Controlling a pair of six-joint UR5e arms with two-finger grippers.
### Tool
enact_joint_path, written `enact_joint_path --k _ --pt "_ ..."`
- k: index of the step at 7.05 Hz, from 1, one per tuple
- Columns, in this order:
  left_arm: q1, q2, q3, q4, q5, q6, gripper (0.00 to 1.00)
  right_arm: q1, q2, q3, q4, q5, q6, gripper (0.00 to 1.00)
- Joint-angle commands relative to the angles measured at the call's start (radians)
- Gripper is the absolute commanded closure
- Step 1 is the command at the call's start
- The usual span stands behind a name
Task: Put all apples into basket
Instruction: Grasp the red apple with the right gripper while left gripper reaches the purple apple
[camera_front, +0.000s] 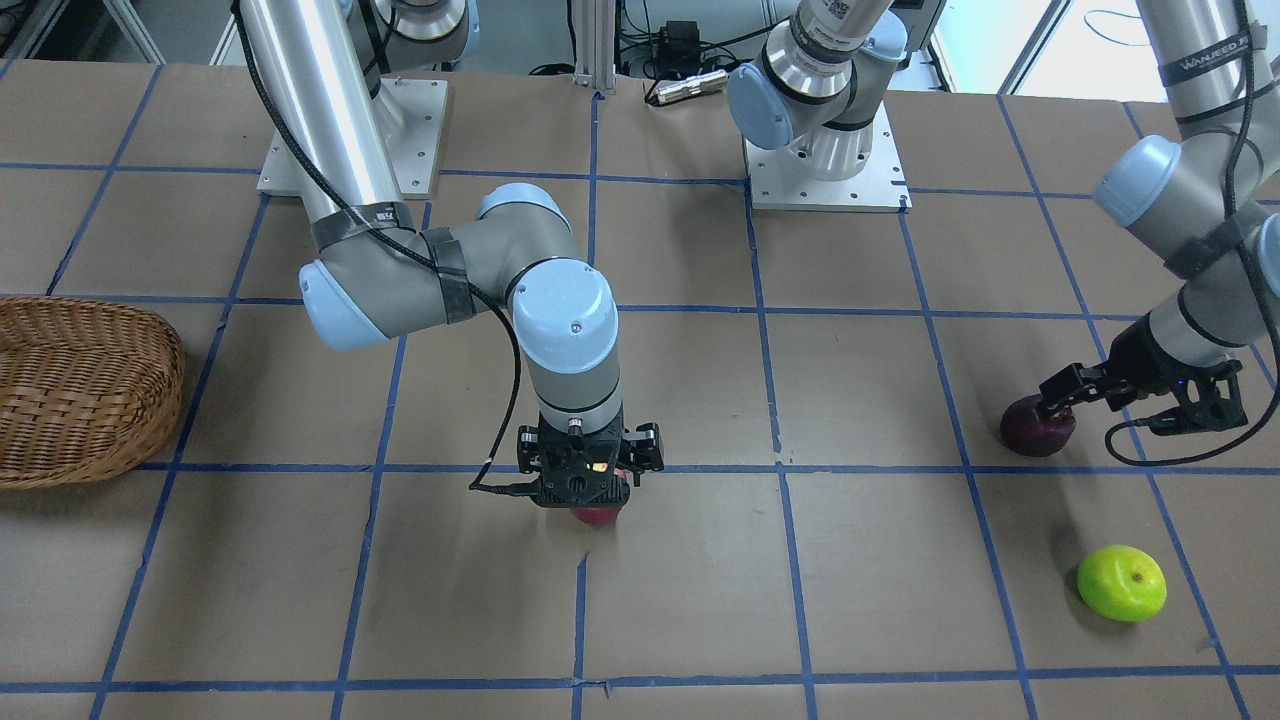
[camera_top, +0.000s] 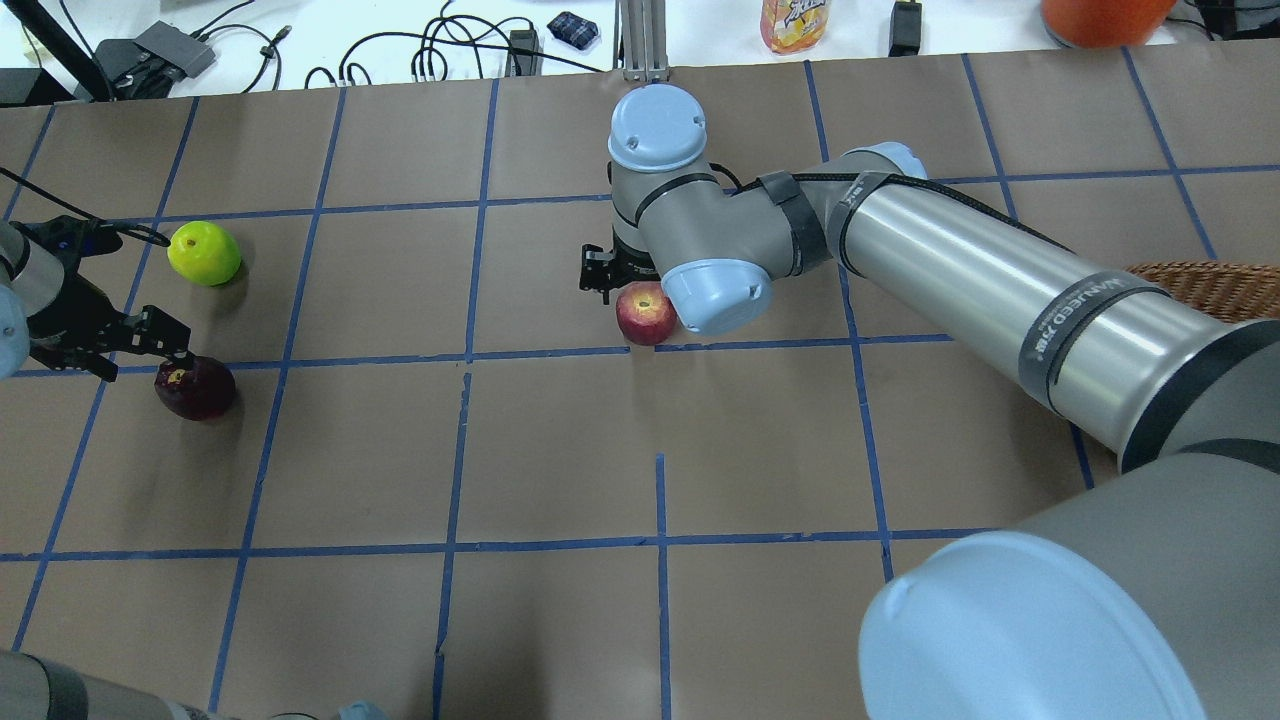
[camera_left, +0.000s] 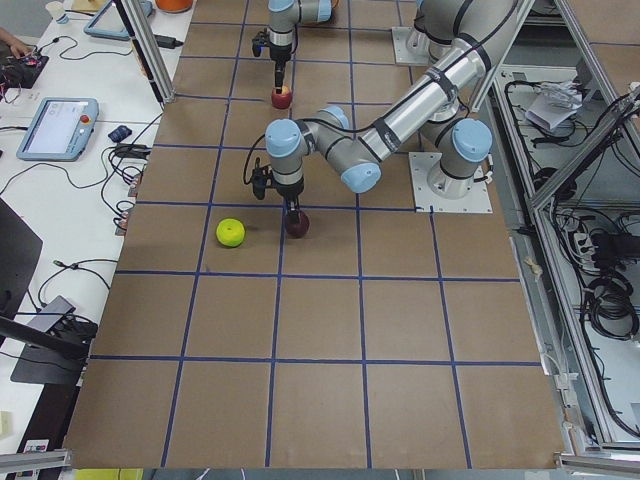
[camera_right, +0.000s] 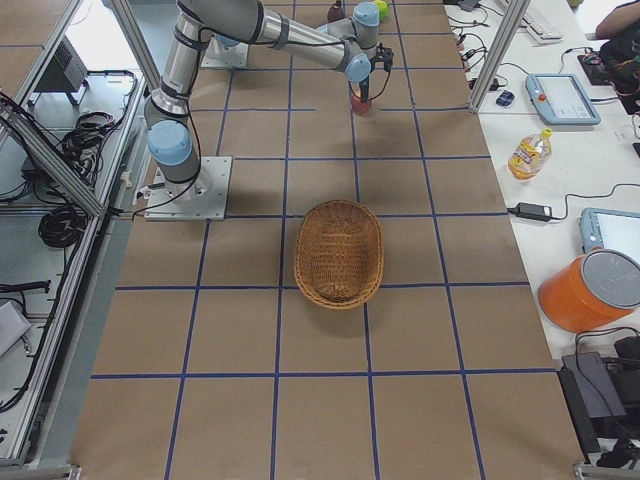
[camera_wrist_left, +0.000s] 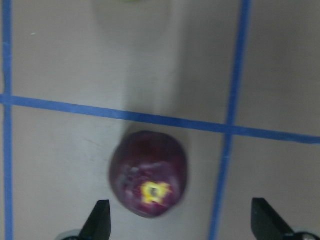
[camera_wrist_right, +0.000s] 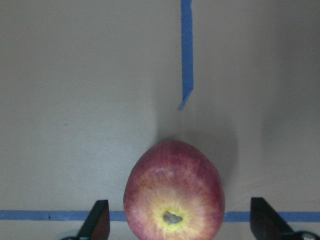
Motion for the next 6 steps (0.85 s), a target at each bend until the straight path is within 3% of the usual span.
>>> enact_joint_path --k 1,2,3,4,6 --pt "0.011 -0.052 -0.002 0.035 -0.005 0.015 0.00 0.012 0.042 0.003 -0.063 -0.004 0.000 0.02" --pt "0.012 -0.057 -0.002 0.035 -0.040 0.015 0.00 0.012 0.045 0.005 -0.062 -0.008 0.000 0.16" --pt "0.012 -0.057 -0.002 0.035 -0.045 0.015 0.00 0.012 0.044 0.005 -0.060 -0.009 -0.003 0.49" --pt "0.008 -0.037 0.002 0.034 -0.045 0.013 0.00 0.011 0.035 -0.001 -0.047 -0.012 -0.011 0.72" --pt "-0.006 -0.017 0.021 -0.027 -0.041 0.013 0.00 -0.073 -0.092 0.008 0.010 -0.034 -0.036 0.72"
